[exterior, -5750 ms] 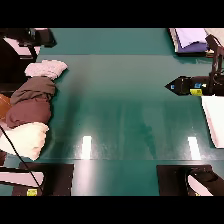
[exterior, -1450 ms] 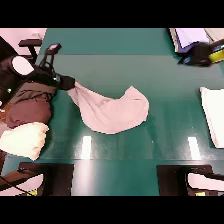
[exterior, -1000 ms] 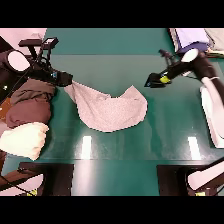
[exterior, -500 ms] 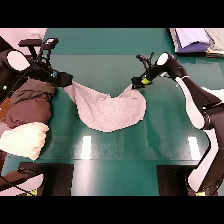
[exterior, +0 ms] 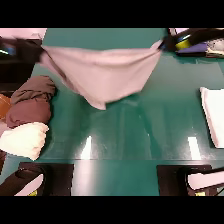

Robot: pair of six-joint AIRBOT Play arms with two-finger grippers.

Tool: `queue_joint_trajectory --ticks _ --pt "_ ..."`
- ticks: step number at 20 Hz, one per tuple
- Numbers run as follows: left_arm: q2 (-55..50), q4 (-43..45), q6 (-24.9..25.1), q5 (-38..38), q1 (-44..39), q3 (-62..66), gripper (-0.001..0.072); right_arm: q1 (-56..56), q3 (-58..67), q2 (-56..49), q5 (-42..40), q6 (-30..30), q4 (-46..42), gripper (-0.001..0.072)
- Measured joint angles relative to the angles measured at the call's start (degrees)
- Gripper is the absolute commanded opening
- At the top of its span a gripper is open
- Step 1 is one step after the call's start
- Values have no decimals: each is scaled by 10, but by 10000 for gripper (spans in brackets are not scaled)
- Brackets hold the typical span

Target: Fold the shirts.

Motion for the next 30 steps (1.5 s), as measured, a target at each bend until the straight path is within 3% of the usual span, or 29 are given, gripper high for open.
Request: queue_joint_trajectory --ticks 7,14,18,22,27,28,29,30 --pt "61 -6 -14 -37 -1 195 19 -101 -48 250 23 0 5 13" --pt "60 -11 -27 -68 -1 263 20 -186 -66 348 57 3 3 13" --pt "20 -4 -27 -107 0 186 20 -177 -68 297 104 19 -6 13" --pt "-55 0 -25 -115 0 33 20 -109 -69 178 150 47 -77 13" --pt "-182 16 -13 -25 0 -112 22 -32 -69 8 147 61 -151 14" --pt "-206 24 -12 -7 0 -123 59 -24 -69 -17 140 63 -155 40" --pt "-224 30 -10 10 0 -128 340 -19 -69 -40 130 63 -156 213" --pt "-239 37 -10 26 0 -131 510 -17 -69 -58 122 64 -156 412"
